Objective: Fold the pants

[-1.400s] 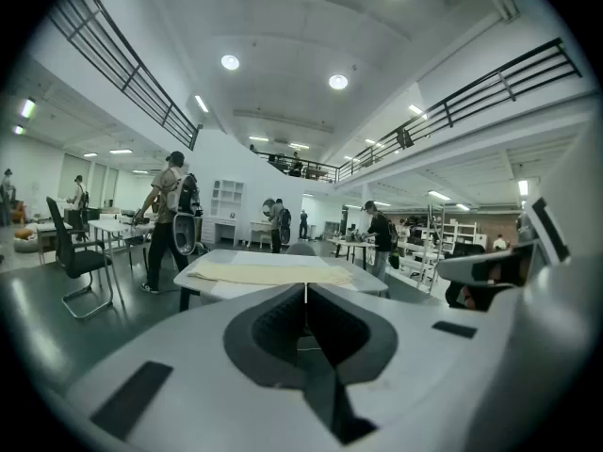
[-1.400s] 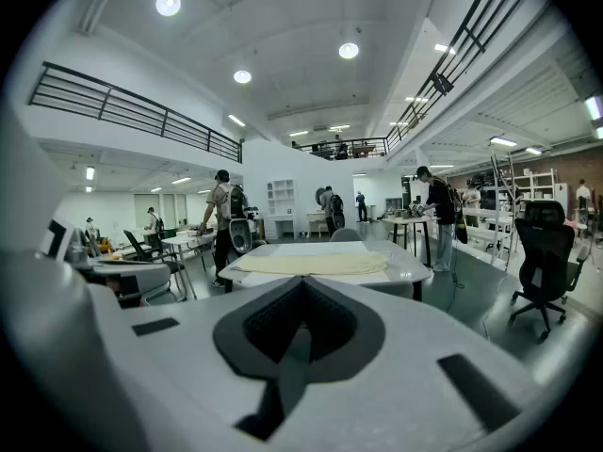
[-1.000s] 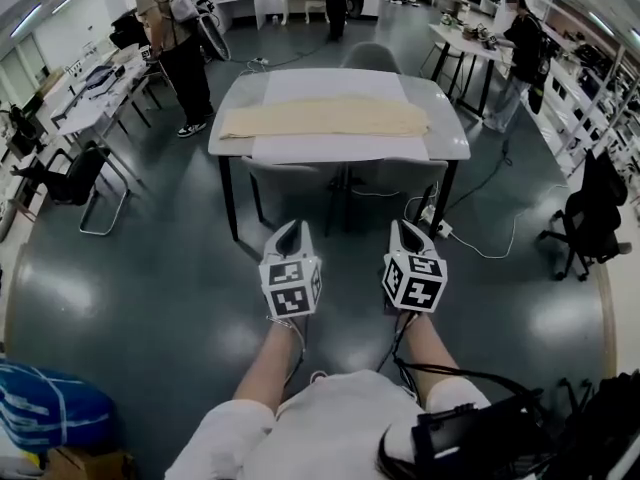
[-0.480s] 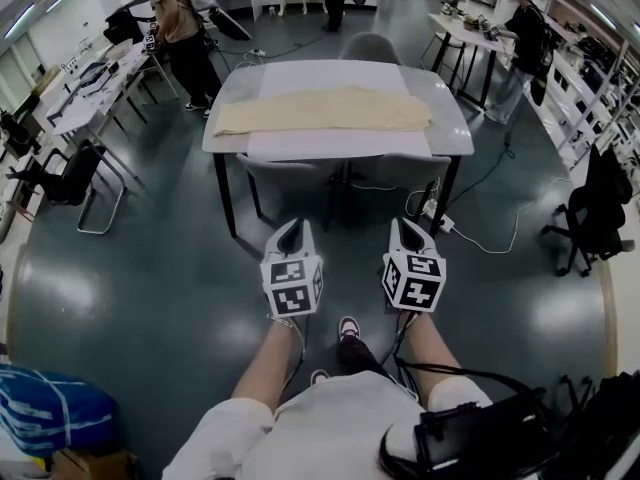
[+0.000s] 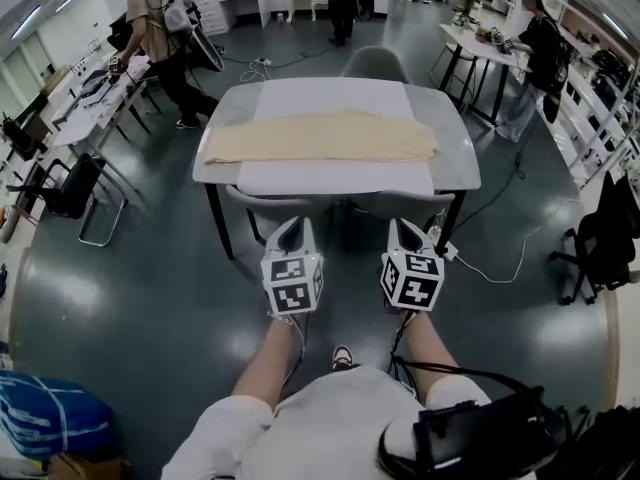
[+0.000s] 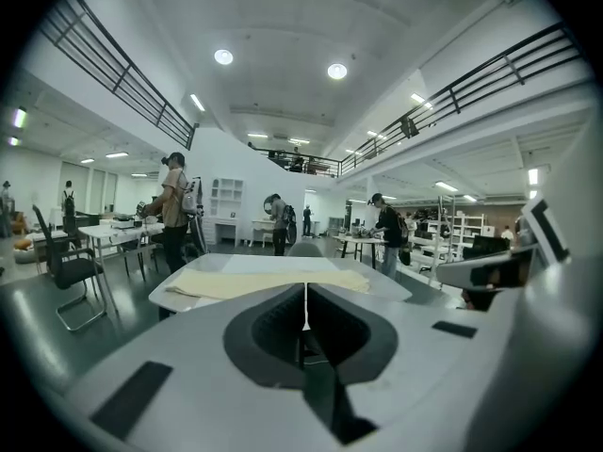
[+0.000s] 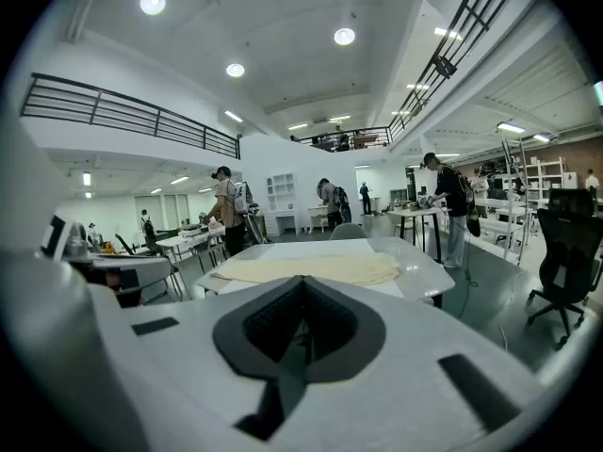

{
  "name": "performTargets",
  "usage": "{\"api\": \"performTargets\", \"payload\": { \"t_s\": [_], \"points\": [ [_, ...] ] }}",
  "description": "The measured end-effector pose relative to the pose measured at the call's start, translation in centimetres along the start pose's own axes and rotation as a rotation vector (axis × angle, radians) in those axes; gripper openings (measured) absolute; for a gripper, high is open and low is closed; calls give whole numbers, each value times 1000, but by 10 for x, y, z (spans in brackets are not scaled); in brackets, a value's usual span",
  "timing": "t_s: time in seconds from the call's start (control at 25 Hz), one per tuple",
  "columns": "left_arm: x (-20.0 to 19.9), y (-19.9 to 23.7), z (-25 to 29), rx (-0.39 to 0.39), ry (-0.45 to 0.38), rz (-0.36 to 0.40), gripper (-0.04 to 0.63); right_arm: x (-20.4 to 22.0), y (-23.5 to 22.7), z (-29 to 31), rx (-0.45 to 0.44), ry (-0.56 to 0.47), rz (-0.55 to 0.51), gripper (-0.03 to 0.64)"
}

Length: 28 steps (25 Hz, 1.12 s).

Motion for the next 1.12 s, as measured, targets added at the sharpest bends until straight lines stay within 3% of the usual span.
{"api": "performTargets", "payload": {
  "t_s": [0.6, 0.88, 1.12],
  "points": [
    [-53, -6, 116, -57, 29, -11, 12, -55, -70, 113, -38, 39, 58, -8],
    [-79, 19, 189, -30, 30, -46, 12, -81, -83, 178, -17, 73, 101, -8],
    [-128, 50, 272, 5, 17, -39, 12, -137, -97, 244, 41, 56, 121, -8]
  ]
}}
Point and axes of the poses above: the fingertips, and each gripper's own axes: z forward along the fingers, y to its left, x out of its underside, the point moved 8 cm from there along -z, backward along the fingers, and after that the axes turned 11 degrees about y, right-handed, at the moved point
